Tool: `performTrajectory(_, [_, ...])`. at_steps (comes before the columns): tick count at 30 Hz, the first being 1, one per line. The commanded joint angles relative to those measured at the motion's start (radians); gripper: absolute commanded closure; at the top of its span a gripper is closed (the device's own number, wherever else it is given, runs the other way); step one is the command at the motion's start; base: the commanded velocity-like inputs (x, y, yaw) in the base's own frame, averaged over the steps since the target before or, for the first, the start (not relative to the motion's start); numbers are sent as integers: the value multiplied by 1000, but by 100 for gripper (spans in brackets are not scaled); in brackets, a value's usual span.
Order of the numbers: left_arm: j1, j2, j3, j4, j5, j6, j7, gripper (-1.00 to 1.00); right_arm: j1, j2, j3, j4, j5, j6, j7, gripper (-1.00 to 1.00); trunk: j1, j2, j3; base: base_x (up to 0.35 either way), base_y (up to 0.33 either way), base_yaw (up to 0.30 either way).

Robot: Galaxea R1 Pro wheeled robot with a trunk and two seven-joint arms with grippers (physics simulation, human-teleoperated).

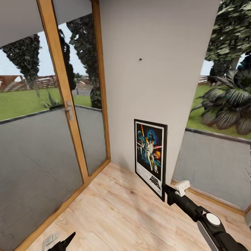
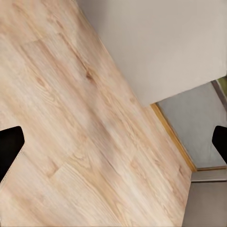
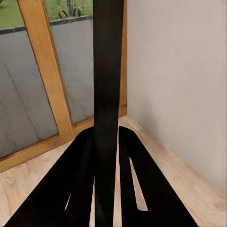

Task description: Pick up the poster from the kitchen countertop and hang it on one of the wall nails in the kitchen.

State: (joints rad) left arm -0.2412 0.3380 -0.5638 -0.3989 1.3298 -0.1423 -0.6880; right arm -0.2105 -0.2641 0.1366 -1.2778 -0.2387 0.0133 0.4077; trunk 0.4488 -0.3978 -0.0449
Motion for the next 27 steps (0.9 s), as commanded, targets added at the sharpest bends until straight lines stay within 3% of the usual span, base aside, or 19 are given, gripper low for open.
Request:
performTrajectory(1, [-1, 1, -8, 0, 8, -6, -1, -100, -1, -1, 1, 0, -11, 2, 3, 100, 1, -2, -2, 283, 232, -201])
performTrajectory(18, [-1, 1, -8, 0, 8, -8, -1, -100, -1, -1, 1, 0, -11, 3, 3, 100, 1, -2, 2, 273, 228, -283])
performTrajectory(27, [-1, 1, -8, 0, 8, -11, -2, -100, -1, 0, 1, 0, -11, 4, 3, 100, 1, -2, 7, 71, 70, -298])
